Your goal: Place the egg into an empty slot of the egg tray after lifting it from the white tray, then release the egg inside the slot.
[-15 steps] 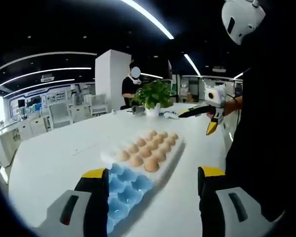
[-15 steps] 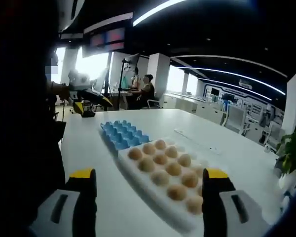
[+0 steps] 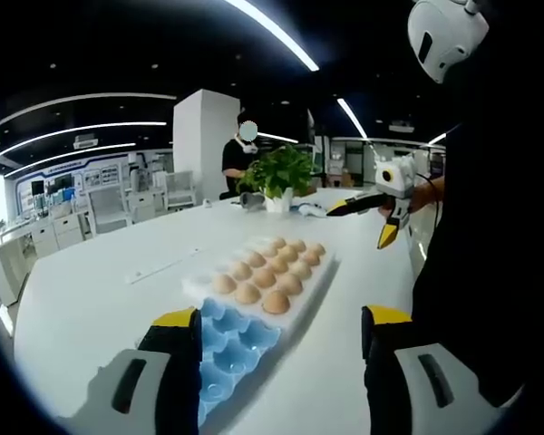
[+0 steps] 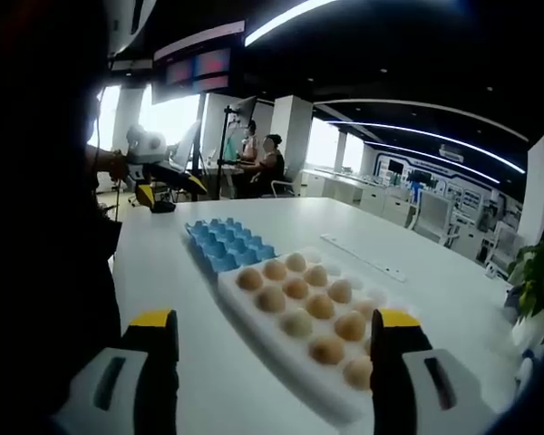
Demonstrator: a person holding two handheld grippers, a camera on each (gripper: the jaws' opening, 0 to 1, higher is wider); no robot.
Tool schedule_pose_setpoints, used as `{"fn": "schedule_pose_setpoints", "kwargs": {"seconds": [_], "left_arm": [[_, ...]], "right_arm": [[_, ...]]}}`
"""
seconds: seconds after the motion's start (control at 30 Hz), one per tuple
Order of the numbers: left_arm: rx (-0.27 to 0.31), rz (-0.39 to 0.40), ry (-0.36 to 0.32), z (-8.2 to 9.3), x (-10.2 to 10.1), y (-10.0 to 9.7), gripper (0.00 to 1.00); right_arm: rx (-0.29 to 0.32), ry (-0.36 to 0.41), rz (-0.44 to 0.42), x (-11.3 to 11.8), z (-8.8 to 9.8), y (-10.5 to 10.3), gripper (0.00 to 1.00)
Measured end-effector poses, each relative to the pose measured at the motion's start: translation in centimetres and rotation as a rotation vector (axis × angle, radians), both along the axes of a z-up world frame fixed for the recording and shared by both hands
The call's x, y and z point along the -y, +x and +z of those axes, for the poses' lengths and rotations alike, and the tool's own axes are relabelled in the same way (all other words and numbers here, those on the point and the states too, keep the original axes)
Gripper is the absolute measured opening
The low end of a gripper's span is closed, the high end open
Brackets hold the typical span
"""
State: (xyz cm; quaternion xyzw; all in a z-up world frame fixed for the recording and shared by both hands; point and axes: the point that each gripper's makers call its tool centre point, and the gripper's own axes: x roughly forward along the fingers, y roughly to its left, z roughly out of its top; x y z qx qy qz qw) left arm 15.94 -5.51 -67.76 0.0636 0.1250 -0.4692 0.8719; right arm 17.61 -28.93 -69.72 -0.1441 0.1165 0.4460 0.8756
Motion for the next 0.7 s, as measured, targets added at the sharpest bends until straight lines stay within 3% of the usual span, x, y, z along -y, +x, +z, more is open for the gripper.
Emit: {"fn": "schedule_pose_setpoints", "kwargs": {"seconds": [0.7], "left_arm": [[-0.002, -0.001, -0.005, -0.02, -0.10, -0.02, 0.70]], "right_arm": [[-0.005, -0.009, 0.004, -0.10, -0.15, -0.10, 0.89]]}}
